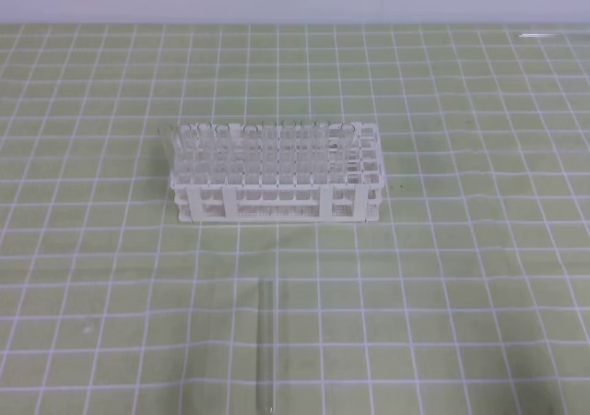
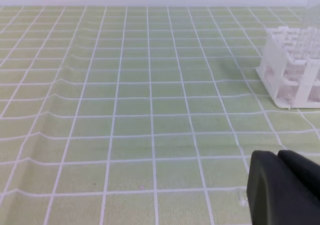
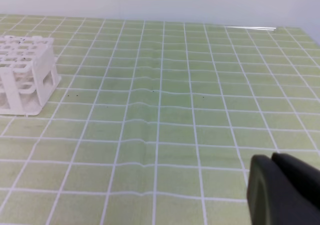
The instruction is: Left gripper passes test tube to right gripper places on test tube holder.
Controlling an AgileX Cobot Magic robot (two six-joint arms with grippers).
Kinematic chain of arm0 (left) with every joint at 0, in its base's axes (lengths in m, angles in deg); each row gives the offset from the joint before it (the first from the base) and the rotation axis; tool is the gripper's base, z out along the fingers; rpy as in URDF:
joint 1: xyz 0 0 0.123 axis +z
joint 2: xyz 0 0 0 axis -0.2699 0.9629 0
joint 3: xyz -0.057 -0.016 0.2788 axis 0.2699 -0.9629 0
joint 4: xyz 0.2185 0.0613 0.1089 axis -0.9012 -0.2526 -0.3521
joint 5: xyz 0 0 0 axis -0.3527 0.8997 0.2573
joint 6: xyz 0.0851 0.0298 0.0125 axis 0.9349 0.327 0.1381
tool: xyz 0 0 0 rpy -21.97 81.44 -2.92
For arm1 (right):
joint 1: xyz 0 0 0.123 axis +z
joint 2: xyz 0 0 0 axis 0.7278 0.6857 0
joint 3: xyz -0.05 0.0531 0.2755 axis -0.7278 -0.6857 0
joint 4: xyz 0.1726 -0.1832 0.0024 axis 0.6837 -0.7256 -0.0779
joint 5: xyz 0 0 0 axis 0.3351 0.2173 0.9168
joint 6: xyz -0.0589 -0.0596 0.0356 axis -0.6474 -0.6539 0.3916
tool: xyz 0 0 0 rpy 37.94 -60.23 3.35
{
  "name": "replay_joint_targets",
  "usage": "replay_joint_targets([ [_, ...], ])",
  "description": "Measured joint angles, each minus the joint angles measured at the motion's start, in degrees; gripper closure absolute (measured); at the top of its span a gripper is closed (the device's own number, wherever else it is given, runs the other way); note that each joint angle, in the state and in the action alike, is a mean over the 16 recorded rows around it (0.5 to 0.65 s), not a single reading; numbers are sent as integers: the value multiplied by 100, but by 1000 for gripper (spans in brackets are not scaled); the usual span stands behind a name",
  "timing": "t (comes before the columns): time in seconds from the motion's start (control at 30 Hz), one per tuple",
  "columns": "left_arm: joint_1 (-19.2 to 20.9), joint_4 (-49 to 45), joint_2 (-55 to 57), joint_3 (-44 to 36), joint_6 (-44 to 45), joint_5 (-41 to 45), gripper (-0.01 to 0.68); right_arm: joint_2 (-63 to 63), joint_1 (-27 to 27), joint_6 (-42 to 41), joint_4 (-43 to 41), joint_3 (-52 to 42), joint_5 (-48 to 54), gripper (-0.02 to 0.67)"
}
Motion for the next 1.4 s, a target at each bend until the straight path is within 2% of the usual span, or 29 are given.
replay_joint_targets([
  [0.47,0,609,27,13,-48,-405,675,0,0,0,0,0,0,666],
  [0.8,1,1267,81,26,-639,-1386,675,0,0,0,119,0,-236,666],
  [1.03,1,1633,94,31,-1153,-1945,675,0,0,3,1174,0,-864,666],
  [1.4,1,1725,62,18,-1379,-1905,675,0,0,4,3376,3,-1589,666],
])
